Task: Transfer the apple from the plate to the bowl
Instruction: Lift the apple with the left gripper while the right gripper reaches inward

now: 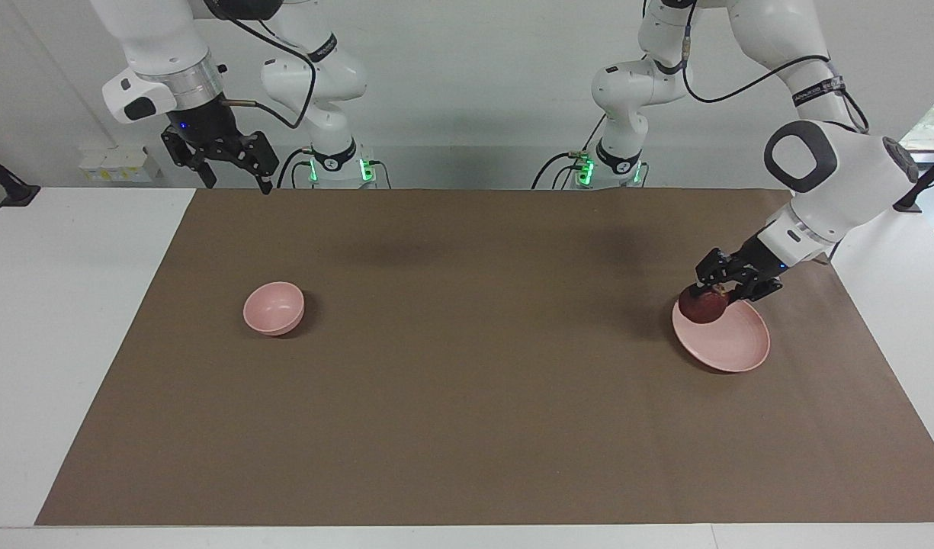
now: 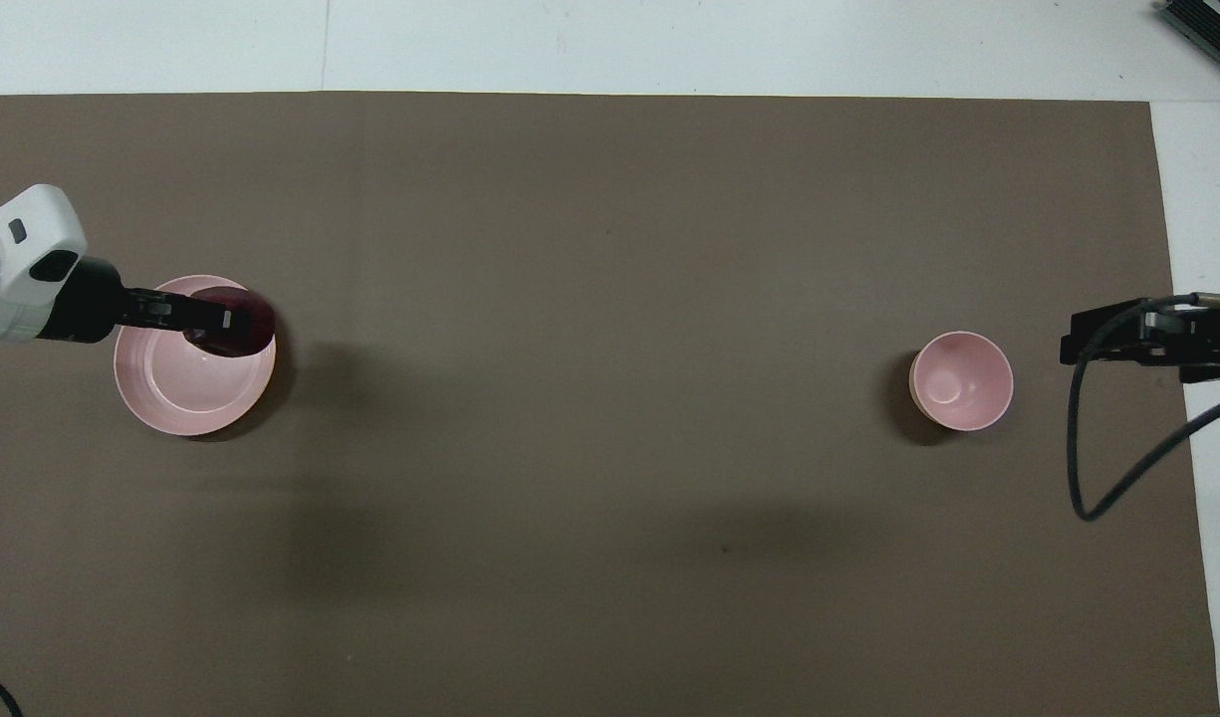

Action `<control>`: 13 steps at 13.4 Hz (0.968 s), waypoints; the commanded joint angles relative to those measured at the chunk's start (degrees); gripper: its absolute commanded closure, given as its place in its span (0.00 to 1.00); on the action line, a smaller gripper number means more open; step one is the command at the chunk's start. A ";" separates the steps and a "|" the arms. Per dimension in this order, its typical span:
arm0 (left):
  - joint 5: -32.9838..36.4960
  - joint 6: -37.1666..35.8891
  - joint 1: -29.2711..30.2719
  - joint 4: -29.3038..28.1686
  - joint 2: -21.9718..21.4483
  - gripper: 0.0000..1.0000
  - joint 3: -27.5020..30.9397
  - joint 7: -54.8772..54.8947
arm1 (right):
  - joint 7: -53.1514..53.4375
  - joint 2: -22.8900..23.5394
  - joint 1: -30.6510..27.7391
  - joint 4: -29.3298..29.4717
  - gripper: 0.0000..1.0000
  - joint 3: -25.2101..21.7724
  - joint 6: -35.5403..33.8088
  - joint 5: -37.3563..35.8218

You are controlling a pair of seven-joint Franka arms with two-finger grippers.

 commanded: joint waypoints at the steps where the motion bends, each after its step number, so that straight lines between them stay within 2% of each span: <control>1: -7.55 -3.32 -0.01 0.26 -0.28 1.00 -0.89 0.54 | 0.40 -1.76 0.21 -1.93 0.00 0.37 0.16 5.48; 4: -14.84 -5.69 -0.01 -0.17 -0.71 1.00 -1.78 0.36 | 7.68 -1.33 1.78 -2.19 0.00 0.81 -0.64 9.20; 6: -19.77 -7.80 -0.01 -0.26 -1.68 1.00 -2.91 0.19 | 15.75 0.69 4.33 -3.06 0.00 0.81 4.51 14.63; 8: -20.84 -7.90 -0.10 -0.26 -2.56 1.00 -5.98 0.01 | 24.80 3.67 9.15 -4.47 0.00 0.81 11.20 19.38; 9: -21.97 -8.33 -0.10 -0.44 -2.56 1.00 -6.52 -0.16 | 30.15 5.25 10.48 -4.48 0.00 0.81 13.23 23.40; 11: -26.35 -10.18 -0.18 -1.23 -3.35 1.00 -7.13 -0.08 | 42.62 9.21 10.76 -4.39 0.00 0.72 15.79 37.86; 13: -27.78 -9.49 -0.19 -1.49 -3.53 1.00 -9.85 -2.17 | 53.35 12.20 11.11 -4.39 0.00 0.81 19.11 46.00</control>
